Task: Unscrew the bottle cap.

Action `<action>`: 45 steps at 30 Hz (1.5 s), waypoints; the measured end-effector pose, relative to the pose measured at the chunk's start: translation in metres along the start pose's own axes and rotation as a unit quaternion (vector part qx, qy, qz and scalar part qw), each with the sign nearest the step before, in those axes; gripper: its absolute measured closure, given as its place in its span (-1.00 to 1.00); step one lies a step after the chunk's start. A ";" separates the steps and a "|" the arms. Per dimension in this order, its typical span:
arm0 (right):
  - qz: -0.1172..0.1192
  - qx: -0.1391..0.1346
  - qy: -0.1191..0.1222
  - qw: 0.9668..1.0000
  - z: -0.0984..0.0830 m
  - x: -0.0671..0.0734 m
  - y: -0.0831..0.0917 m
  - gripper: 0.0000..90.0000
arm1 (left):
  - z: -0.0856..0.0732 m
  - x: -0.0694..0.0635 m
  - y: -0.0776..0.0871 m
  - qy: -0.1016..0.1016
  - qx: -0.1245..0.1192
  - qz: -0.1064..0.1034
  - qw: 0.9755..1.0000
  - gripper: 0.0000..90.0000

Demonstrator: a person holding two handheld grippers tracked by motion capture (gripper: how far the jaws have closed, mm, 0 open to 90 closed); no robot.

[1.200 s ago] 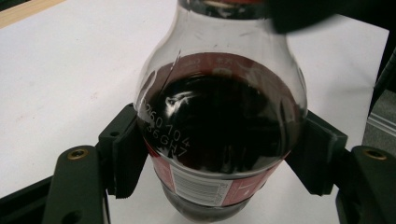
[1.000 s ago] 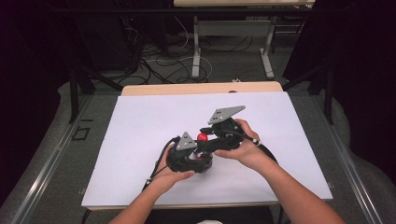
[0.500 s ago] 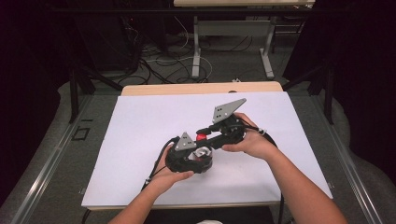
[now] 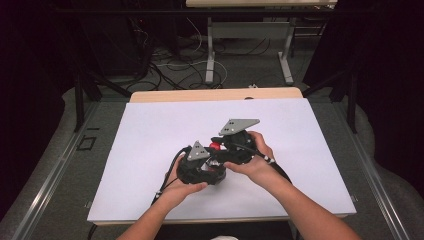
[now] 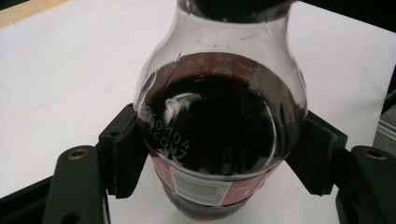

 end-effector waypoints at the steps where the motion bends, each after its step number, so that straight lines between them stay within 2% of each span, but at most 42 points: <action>1: 0.014 0.001 0.010 1.000 0.001 -0.002 -0.001 0.36 | 0.000 0.000 0.000 0.000 0.000 0.000 1.000 -0.33; 3: 0.055 0.017 0.034 0.998 0.003 -0.008 0.000 0.36 | 0.000 -0.001 0.000 0.002 0.000 -0.005 1.000 -0.33; 5: 0.100 0.033 0.068 0.992 0.005 -0.014 0.000 0.36 | 0.000 -0.002 0.000 -0.003 -0.004 -0.006 1.000 -0.33; 6: 0.118 0.045 0.082 0.989 0.007 -0.018 0.001 0.36 | 0.001 -0.003 0.001 -0.006 0.001 -0.017 1.000 -0.33; 8: 0.140 0.046 0.098 0.984 0.008 -0.022 0.002 0.35 | 0.001 -0.004 -0.001 -0.004 -0.006 -0.009 1.000 -0.33; 10: 0.127 0.039 0.078 0.988 0.007 -0.021 0.002 0.28 | 0.002 -0.003 0.000 0.001 -0.005 -0.005 1.000 -0.33; 11: 0.116 0.036 0.068 0.990 0.007 -0.019 0.002 0.17 | 0.002 -0.003 0.000 0.001 -0.005 -0.005 1.000 -0.33; 13: 0.087 0.025 0.045 0.995 0.004 -0.014 0.002 0.07 | 0.000 0.000 0.000 0.002 0.000 0.000 1.000 -0.33; 14: 0.087 0.025 0.045 0.995 0.004 -0.014 0.002 0.07 | 0.000 0.000 0.000 0.002 0.000 0.000 1.000 -0.33; 15: 0.044 0.010 0.046 0.998 0.002 -0.008 0.003 0.07 | 0.000 0.000 -0.001 0.005 -0.002 0.003 1.000 -0.33; 16: 0.031 0.000 0.038 0.999 0.001 -0.006 0.003 0.04 | -0.001 0.000 0.000 0.011 0.002 0.002 1.000 -0.33; 18: 0.029 -0.011 0.000 1.000 -0.001 -0.003 0.001 0.05 | -0.001 -0.001 0.000 0.013 0.002 0.001 1.000 -0.33; 19: 0.029 -0.011 0.000 1.000 -0.001 -0.003 0.001 0.05 | -0.001 -0.001 0.000 0.013 0.002 0.001 1.000 -0.33; 20: 0.025 -0.012 -0.016 0.999 -0.002 -0.003 0.000 0.12 | -0.001 0.000 0.000 0.011 0.002 0.003 1.000 -0.33; 21: 0.009 -0.014 -0.014 1.000 -0.003 -0.004 -0.001 0.25 | -0.001 -0.001 0.000 0.011 0.002 0.002 1.000 -0.33; 22: 0.007 -0.017 -0.005 1.000 -0.003 -0.004 -0.001 0.30 | -0.001 0.000 0.001 0.004 0.005 -0.001 1.000 -0.33; 24: 0.026 -0.019 0.014 0.999 -0.002 -0.005 -0.002 0.35 | -0.001 -0.001 0.000 0.008 0.003 -0.002 1.000 -0.33; 25: 0.026 -0.019 0.014 0.999 -0.002 -0.005 -0.002 0.35 | -0.001 -0.001 0.000 0.009 0.002 -0.002 1.000 -0.33; 26: 0.051 -0.005 0.036 0.998 0.000 -0.008 -0.002 0.35 | -0.001 -0.001 0.000 0.007 -0.002 -0.002 1.000 -0.33; 27: 0.069 -0.004 0.049 0.996 0.001 -0.011 -0.003 0.35 | -0.001 0.000 0.000 0.005 -0.003 -0.003 1.000 -0.33; 28: 0.084 0.003 0.051 0.995 0.002 -0.014 -0.003 0.35 | -0.001 -0.001 0.000 0.008 -0.003 -0.005 1.000 -0.33; 29: 0.103 0.006 0.055 0.993 0.003 -0.017 -0.004 0.36 | -0.001 -0.001 0.000 0.008 -0.003 -0.006 1.000 -0.33; 30: 0.124 0.013 0.075 0.989 0.004 -0.020 -0.003 0.36 | -0.001 -0.001 0.000 0.003 -0.001 -0.005 1.000 -0.33; 31: 0.124 0.013 0.075 0.989 0.004 -0.020 -0.003 0.36 | -0.001 -0.001 0.001 -0.001 0.005 -0.013 1.000 -0.33; 32: 0.139 0.023 0.085 0.986 0.004 -0.022 -0.003 0.36 | -0.001 -0.002 -0.001 0.002 0.000 -0.006 1.000 -0.33; 34: 0.154 0.032 0.080 0.984 0.005 -0.027 -0.004 0.34 | -0.001 -0.002 -0.001 -0.001 0.003 -0.006 1.000 -0.33; 35: 0.141 0.032 0.060 0.988 0.005 -0.026 -0.003 0.24 | -0.001 -0.002 -0.001 0.003 0.000 -0.006 1.000 -0.33; 36: 0.131 0.025 0.051 0.990 0.004 -0.024 -0.003 0.12 | -0.001 -0.002 -0.001 0.004 0.000 -0.005 1.000 -0.33; 37: 0.116 0.023 0.054 0.991 0.003 -0.022 -0.002 0.10 | -0.001 -0.002 0.000 0.011 0.000 -0.005 1.000 -0.33; 39: 0.093 0.007 0.050 0.994 0.001 -0.016 0.000 0.06 | -0.001 0.001 0.002 0.010 0.001 0.002 1.000 -0.33; 40: 0.093 0.007 0.050 0.994 0.001 -0.016 0.000 0.06 | -0.001 0.001 0.002 0.010 0.001 0.002 1.000 -0.33; 41: 0.069 0.002 0.059 0.996 -0.001 -0.011 0.002 0.06 | -0.001 0.003 0.003 0.011 -0.001 0.005 1.000 -0.33; 42: 0.061 -0.003 0.058 0.996 -0.002 -0.009 0.003 0.06 | -0.001 0.003 0.003 0.011 -0.001 0.005 1.000 -0.33; 44: 0.057 0.000 0.056 0.997 -0.003 -0.007 0.004 0.07 | -0.002 0.003 0.003 0.010 0.001 0.006 1.000 -0.33; 45: 0.050 -0.010 0.050 0.997 -0.004 -0.004 0.003 0.08 | -0.002 0.003 0.003 0.007 0.002 0.005 1.000 -0.33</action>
Point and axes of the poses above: each handheld gripper's, and its own axes: y roughly backward along the jaws, z roughly out of its top, x roughly to its left, the point moved 3 cm from there along -y, roughly forward along the jaws, and after that the axes turned 13 degrees about -y, right-handed, at the moved point
